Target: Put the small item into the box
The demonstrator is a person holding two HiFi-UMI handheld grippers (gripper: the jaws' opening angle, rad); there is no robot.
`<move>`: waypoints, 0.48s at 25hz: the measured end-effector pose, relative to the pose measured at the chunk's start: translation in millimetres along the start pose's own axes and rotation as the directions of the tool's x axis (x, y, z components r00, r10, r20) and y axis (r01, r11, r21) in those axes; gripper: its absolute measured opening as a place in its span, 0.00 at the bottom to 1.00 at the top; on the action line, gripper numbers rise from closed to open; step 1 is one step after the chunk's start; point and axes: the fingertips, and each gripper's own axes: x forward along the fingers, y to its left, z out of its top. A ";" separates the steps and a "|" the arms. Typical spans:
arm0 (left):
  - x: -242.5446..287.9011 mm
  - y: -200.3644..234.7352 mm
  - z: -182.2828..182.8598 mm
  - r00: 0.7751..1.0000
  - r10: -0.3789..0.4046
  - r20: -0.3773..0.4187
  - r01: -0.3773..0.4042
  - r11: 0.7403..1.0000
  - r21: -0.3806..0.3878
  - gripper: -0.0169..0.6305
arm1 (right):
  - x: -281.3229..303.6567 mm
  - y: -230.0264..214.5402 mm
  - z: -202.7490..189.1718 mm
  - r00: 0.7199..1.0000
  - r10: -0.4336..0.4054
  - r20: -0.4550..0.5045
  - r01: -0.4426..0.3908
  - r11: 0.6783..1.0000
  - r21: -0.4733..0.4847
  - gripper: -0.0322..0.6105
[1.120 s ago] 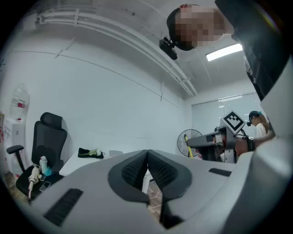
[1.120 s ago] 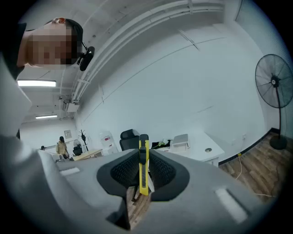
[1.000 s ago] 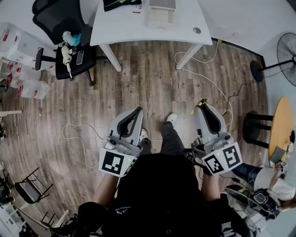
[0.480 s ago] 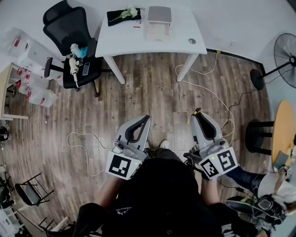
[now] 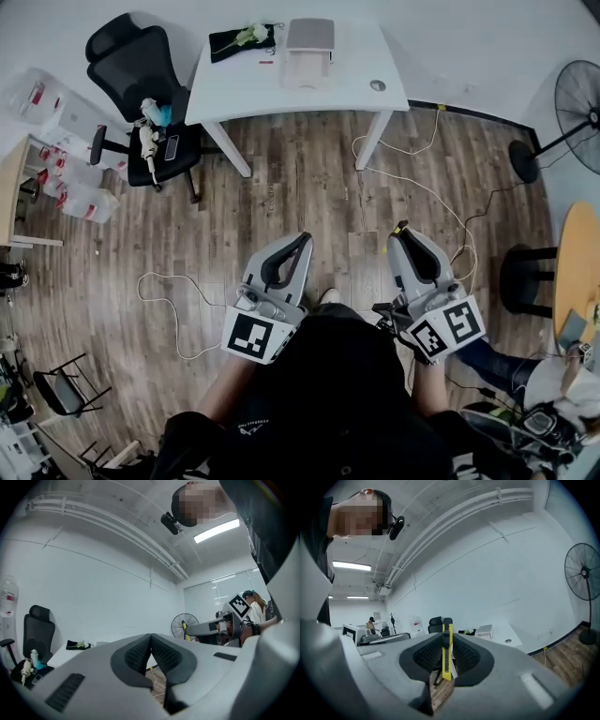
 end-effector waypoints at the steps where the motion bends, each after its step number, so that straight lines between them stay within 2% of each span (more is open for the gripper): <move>1: 1.0 1.2 -5.0 1.000 0.007 -0.009 -0.007 1.000 0.015 0.03 | 0.4 -2.3 -0.2 1.000 0.002 0.001 -0.002 1.000 -0.010 0.16; 5: 11.8 6.2 -4.3 1.000 0.013 -0.006 -0.013 0.999 0.048 0.03 | 3.9 -13.7 3.2 1.000 -0.006 0.008 0.006 1.000 -0.001 0.16; 9: 35.9 25.7 0.8 1.000 -0.001 0.019 0.000 0.999 0.035 0.03 | 24.2 -31.0 10.6 0.999 -0.030 0.013 0.030 1.000 -0.003 0.16; 12: 52.7 47.7 -2.6 1.000 -0.010 0.004 0.010 0.999 0.035 0.03 | 45.5 -43.8 13.9 0.999 -0.053 0.009 0.053 0.999 -0.005 0.16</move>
